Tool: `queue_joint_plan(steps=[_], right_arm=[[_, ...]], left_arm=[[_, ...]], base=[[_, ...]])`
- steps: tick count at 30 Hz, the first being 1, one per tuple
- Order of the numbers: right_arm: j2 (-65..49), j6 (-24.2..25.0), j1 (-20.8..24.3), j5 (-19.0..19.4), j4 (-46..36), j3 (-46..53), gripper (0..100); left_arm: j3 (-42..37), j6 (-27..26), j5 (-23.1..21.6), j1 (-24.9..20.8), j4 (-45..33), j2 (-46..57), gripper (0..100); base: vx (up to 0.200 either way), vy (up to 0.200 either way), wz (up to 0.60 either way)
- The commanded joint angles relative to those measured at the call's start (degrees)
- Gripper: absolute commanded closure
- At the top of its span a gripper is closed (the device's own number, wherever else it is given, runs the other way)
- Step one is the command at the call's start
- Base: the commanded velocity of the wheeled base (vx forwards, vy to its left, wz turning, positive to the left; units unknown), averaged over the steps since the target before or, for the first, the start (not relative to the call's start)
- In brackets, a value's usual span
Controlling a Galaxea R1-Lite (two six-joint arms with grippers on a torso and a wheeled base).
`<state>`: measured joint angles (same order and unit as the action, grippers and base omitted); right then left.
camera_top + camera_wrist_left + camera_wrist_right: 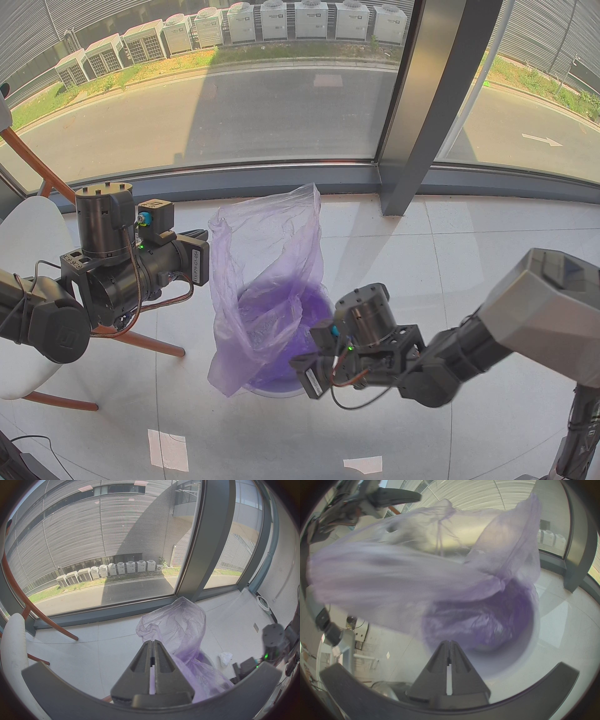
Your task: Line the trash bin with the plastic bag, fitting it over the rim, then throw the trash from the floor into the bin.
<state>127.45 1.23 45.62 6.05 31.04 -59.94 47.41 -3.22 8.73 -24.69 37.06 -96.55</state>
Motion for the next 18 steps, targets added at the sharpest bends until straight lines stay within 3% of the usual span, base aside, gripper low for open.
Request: queue_joint_plan(steps=[1,6,11,12,18], right_arm=[[-21.02,2.02,3.34,0.81,-0.71,19.78,100],[-26.03,6.59,3.78,0.02,-0.54,21.71,100],[-31.04,8.26,1.14,-0.86,-1.07,22.50,100],[-31.74,8.44,0.35,-1.04,-1.07,23.11,100],[-34.20,8.61,-3.34,-1.04,-0.54,26.72,100]], left_arm=[[-0.12,0.14,-2.05,-0.01,-0.67,-0.13,100],[6.47,0.32,-1.87,0.52,-8.93,-0.57,100],[18.25,5.06,-2.31,0.43,-29.06,-0.13,100],[20.71,5.50,-2.31,0.25,-32.40,-0.22,0],[34.42,11.39,-0.91,-0.27,-45.94,-4.61,0]], base=[[0.000,0.000,0.00],[0.000,0.000,0.00],[0.000,0.000,0.00],[0.000,0.000,0.00],[0.000,0.000,0.00]])
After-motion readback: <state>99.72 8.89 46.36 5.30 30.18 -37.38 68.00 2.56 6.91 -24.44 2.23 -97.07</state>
